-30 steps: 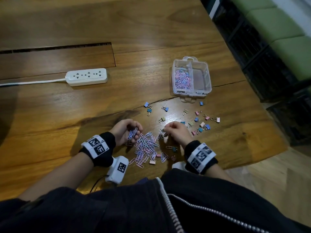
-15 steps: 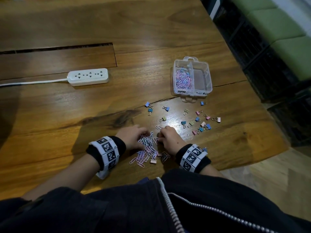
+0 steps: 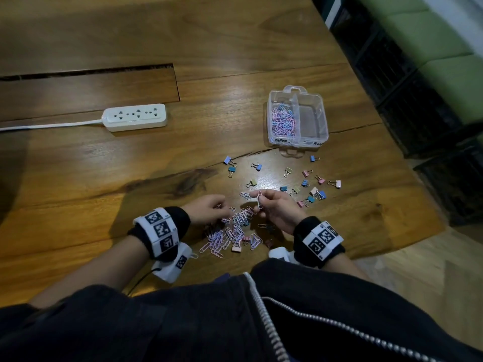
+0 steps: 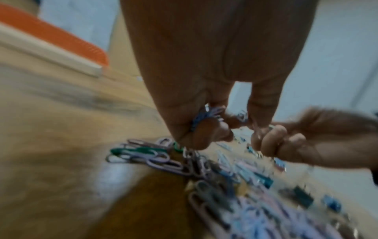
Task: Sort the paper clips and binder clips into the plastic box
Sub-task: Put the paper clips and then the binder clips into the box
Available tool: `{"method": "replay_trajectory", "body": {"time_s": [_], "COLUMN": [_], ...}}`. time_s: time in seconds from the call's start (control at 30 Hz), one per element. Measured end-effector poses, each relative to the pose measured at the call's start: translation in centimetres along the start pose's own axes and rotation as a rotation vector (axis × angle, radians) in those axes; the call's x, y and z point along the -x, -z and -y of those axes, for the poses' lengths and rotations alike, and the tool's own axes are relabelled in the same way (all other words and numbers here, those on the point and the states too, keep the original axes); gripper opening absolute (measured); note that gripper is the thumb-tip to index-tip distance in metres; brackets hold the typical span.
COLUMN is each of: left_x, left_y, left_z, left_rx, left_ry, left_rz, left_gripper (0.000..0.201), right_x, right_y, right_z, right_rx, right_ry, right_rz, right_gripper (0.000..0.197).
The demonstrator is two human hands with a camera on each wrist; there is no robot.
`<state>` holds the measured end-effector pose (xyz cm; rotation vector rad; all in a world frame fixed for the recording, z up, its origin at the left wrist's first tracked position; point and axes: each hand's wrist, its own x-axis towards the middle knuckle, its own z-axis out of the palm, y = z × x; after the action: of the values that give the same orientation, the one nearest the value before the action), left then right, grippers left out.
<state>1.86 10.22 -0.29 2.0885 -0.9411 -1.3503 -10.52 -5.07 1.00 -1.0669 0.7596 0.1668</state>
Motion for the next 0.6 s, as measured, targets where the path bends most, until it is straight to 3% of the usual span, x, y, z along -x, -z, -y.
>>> {"method": "replay_trajectory", "body": {"time_s": [0.13,0.2,0.27,0.33,0.43,0.53,0.6], "left_x": [0.2,0.2,-0.1,-0.4,-0.4,-0.7,-0.9], "left_y": [0.8,0.7,0.3,-0.3,-1.2,-1.9,-2.0], "left_z": [-0.5,-0.9,-1.1,-1.2,-2.1,-2.5,-2.5], "left_rx": [0.739,0.922,0.931,0.673,0.109,-0.445,-0.578], "left_ry": [0.095,0.134,0.195,0.180,0.022,-0.077,-0.099], "left_rz": [0.039,0.023,0.013,-0.044,-0.101,-0.077,-0.115], "left_gripper": [0.025,0.021,0.016,0.015,0.008,0.033,0.028], "right_x": [-0.2,-0.3,-0.3,-0.1,0.4,0.8,0.9], "right_y": [-0.5,-0.7,-0.9,-1.1,-1.0,-0.8,-0.7], "right_z": [0.2,0.2,0.1,-0.2,-1.1,-1.2,-1.0], "right_rx": [-0.099,-0.085,0.106,0.406,0.765,0.832,0.793], "right_ry": [0.003,-0.007,-0.013,-0.004,0.038,0.105,0.085], "right_rz": [0.007,-0.023,-0.085,-0.100,-0.102,-0.103,-0.092], "right_gripper": [0.022,0.022,0.026,0.028,0.027,0.026,0.019]}}
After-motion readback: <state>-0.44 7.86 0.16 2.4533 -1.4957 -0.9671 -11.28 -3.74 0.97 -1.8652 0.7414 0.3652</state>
